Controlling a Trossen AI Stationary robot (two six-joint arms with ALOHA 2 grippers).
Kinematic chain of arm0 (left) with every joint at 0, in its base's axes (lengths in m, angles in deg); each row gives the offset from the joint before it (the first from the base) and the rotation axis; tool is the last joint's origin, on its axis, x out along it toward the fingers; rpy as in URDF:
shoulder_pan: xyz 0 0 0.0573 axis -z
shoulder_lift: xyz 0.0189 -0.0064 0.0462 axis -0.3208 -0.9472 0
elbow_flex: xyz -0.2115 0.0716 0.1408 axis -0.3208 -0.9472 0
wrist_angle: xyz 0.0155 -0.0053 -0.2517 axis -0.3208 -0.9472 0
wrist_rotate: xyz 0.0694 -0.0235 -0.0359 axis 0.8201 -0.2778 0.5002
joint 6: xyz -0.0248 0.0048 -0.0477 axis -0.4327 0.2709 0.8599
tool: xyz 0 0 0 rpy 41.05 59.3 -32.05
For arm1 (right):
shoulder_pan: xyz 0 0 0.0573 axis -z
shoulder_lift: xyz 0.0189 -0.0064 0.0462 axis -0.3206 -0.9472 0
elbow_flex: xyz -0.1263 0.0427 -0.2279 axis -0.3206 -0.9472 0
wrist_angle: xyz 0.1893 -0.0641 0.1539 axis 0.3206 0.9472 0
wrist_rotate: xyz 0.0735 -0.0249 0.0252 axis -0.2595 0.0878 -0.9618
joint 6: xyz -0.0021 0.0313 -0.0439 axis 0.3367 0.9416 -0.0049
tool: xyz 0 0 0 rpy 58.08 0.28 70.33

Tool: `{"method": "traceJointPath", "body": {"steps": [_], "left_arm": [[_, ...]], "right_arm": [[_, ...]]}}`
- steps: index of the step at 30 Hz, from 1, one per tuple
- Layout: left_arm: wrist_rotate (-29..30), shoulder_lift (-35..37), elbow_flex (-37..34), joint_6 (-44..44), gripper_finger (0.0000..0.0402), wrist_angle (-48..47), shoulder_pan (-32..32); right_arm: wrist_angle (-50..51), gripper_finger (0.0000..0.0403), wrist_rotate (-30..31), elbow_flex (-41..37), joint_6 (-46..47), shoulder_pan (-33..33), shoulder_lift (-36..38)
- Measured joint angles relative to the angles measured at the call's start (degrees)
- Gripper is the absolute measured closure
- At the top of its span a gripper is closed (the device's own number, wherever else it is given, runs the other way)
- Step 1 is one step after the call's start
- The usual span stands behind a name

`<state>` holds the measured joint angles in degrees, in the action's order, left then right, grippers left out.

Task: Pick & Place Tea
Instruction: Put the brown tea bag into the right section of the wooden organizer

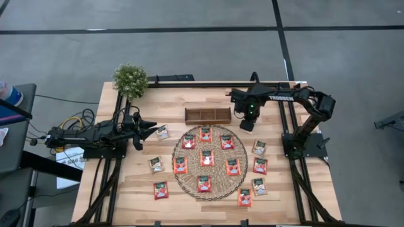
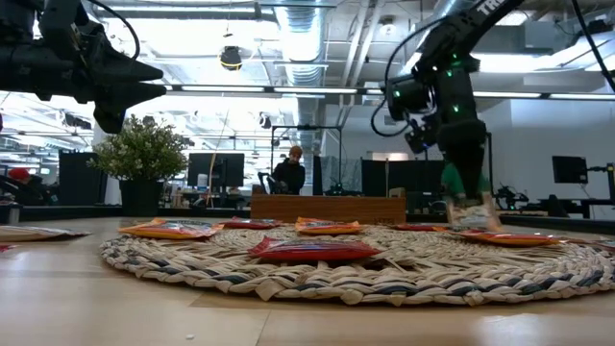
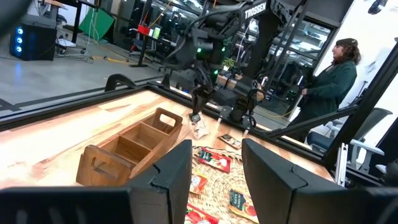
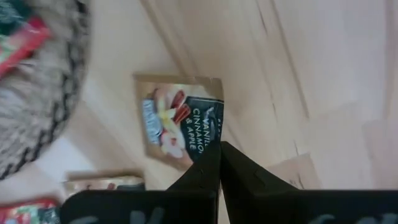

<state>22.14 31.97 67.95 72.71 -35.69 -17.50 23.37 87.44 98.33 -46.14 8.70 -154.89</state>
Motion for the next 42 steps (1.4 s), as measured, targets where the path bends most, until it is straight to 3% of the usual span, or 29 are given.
{"method": "traceJointPath", "body": {"steps": [15,23,42], "left_arm": [[0.0,0.0,0.0,0.0,0.0269,0.0,0.0],[0.0,0.0,0.0,0.0,0.0269,0.0,0.0],[-0.5,0.0,0.0,-0.1,0.0269,0.0,0.0]], "right_arm": [[8.3,0.0403,2.2,16.2,-0.5,-8.9,0.1],[10.0,0.0403,6.4,23.9,-0.6,-12.0,0.1],[6.5,0.0403,11.2,32.4,-10.3,-11.0,-6.9]]}}
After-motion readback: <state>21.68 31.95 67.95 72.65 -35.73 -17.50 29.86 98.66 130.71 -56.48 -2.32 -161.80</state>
